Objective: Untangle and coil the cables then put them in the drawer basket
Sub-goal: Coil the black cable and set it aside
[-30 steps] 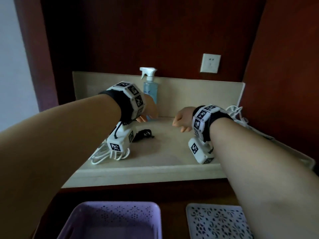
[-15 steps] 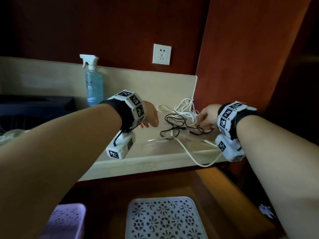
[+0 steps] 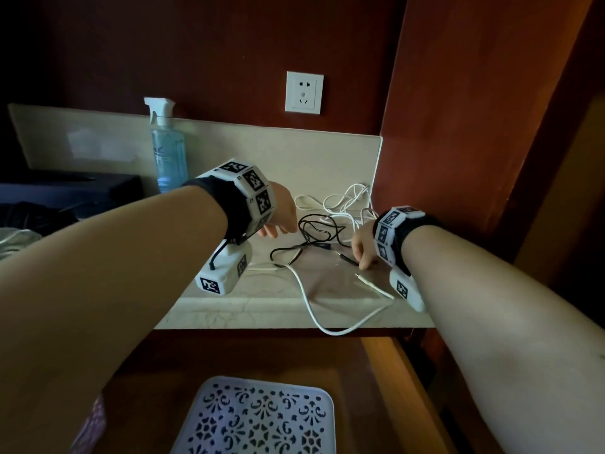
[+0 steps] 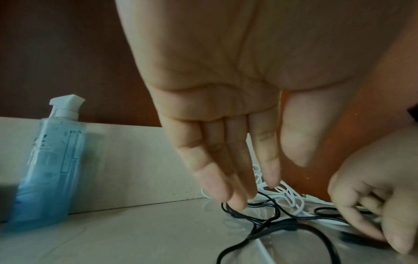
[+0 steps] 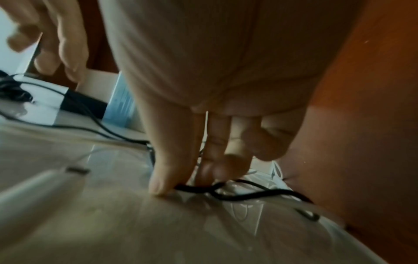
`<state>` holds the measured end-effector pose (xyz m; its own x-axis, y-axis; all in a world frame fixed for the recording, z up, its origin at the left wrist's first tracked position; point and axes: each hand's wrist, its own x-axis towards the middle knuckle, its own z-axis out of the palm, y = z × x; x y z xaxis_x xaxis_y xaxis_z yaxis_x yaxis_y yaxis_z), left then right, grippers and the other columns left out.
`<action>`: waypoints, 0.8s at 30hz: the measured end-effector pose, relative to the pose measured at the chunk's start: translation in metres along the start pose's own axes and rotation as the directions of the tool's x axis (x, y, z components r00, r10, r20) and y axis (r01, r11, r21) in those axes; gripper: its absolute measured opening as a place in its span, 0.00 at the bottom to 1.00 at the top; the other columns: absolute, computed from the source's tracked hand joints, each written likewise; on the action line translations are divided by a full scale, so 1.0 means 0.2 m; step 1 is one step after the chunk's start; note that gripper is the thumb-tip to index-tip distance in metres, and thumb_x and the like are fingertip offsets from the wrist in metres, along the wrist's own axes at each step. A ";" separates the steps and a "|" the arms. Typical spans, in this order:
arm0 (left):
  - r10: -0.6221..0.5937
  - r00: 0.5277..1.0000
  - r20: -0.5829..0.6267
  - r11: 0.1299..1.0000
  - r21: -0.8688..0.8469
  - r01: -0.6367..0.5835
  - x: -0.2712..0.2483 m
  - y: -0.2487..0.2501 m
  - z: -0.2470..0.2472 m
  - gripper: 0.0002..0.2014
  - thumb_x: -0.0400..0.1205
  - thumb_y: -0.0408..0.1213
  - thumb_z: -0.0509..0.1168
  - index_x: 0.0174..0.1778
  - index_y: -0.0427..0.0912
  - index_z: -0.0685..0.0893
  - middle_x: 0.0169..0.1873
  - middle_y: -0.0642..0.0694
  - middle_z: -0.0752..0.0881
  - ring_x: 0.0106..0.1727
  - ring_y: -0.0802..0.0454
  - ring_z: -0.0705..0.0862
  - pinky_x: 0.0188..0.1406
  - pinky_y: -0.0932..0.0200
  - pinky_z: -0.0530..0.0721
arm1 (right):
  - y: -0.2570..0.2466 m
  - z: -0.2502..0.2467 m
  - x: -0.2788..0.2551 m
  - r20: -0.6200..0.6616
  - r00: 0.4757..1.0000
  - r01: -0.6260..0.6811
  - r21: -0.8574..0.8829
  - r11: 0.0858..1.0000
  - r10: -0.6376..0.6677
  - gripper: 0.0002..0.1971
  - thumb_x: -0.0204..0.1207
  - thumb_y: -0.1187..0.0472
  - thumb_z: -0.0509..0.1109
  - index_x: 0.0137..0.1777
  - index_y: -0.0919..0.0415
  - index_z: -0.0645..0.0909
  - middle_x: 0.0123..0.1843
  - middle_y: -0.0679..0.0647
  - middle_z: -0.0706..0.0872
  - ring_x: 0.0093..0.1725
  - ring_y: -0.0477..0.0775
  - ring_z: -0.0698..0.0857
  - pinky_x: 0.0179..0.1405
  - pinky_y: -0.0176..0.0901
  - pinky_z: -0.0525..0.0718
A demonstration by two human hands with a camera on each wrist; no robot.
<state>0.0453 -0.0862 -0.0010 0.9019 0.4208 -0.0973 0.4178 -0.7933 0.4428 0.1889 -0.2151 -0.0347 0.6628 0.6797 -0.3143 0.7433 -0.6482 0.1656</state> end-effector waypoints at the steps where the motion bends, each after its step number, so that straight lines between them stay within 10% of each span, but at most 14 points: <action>1: -0.006 1.000 -0.008 1.000 -0.003 0.006 -0.01 0.00 0.00 0.11 0.83 0.34 0.63 0.59 0.37 0.84 0.46 0.48 0.84 0.47 0.50 0.84 0.40 0.63 0.83 | 0.00 0.02 -0.01 -0.035 0.999 -0.017 -0.037 0.999 0.015 0.04 0.74 0.64 0.72 0.47 0.63 0.83 0.45 0.56 0.81 0.43 0.54 0.79 0.32 0.32 0.75; 5: -0.038 0.998 -0.051 0.998 -0.052 0.035 -0.02 0.00 -0.02 0.16 0.83 0.35 0.65 0.67 0.39 0.78 0.57 0.41 0.85 0.49 0.47 0.86 0.43 0.57 0.86 | 0.02 -0.08 0.00 -0.301 0.948 0.116 0.022 0.993 -0.104 0.14 0.78 0.66 0.62 0.31 0.54 0.70 0.37 0.52 0.81 0.31 0.51 0.81 0.24 0.31 0.73; 9: 0.001 0.980 -0.199 0.990 -0.137 -0.029 -0.03 0.04 -0.09 0.34 0.79 0.37 0.70 0.79 0.42 0.62 0.66 0.37 0.79 0.51 0.40 0.87 0.53 0.44 0.87 | -0.02 -0.34 -0.16 -0.672 0.727 0.324 0.158 0.933 -0.139 0.06 0.81 0.59 0.61 0.42 0.51 0.73 0.33 0.45 0.82 0.32 0.47 0.84 0.36 0.39 0.80; 17: 0.161 0.964 -0.211 0.980 0.147 -0.132 -0.19 0.01 -0.25 0.16 0.84 0.45 0.61 0.58 0.37 0.84 0.43 0.49 0.88 0.39 0.54 0.86 0.43 0.63 0.83 | -0.25 -0.41 -0.37 -0.647 0.704 0.455 0.095 0.886 -0.292 0.02 0.79 0.58 0.66 0.47 0.54 0.80 0.37 0.43 0.83 0.36 0.47 0.81 0.41 0.42 0.79; 24: 0.127 0.968 -0.214 0.990 0.079 -0.113 -0.33 -0.26 -0.35 0.12 0.82 0.47 0.65 0.50 0.40 0.79 0.33 0.49 0.84 0.32 0.58 0.82 0.28 0.69 0.80 | -0.57 -0.43 -0.40 -0.686 0.667 0.553 0.193 0.810 -0.292 0.01 0.76 0.60 0.69 0.45 0.54 0.80 0.37 0.45 0.85 0.34 0.44 0.80 0.36 0.33 0.78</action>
<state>-0.0432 -0.0422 0.0459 0.9033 0.4007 0.1530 0.3208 -0.8680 0.3791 0.0584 -0.1662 0.0524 0.2875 0.8778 0.3831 0.9513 -0.2153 -0.2206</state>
